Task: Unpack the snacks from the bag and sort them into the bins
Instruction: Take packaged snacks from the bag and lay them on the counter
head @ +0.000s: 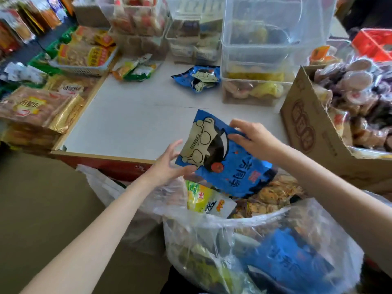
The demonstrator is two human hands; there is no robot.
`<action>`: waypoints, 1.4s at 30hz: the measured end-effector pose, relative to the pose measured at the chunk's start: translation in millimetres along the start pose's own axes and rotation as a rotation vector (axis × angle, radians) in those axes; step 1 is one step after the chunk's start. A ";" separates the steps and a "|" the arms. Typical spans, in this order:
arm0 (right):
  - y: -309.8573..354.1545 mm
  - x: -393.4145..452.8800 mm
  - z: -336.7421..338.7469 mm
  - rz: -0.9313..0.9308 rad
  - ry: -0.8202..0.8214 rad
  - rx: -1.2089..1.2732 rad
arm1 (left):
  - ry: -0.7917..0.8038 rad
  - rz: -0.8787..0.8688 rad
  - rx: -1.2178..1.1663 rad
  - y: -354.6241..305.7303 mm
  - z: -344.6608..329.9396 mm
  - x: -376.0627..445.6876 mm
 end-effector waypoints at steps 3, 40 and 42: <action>-2.1 25.8 21.2 0.000 -0.045 0.132 | -0.010 -0.033 -0.259 -23.2 13.7 21.7; -156.1 350.6 -106.9 -1.101 -0.735 1.396 | -0.359 0.289 -0.302 80.5 130.3 242.0; -147.6 338.4 -113.0 -1.031 -0.612 1.346 | -0.336 0.291 -0.287 83.5 125.7 232.5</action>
Point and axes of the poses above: each hand's wrist, its own x-axis towards the middle knuckle, its own z-axis out of the back of the hand, y = z × x, the point moved 7 cm from there along x, towards the middle knuckle, and after that the axes turned 8 degrees about -y, right-handed, at the moved point
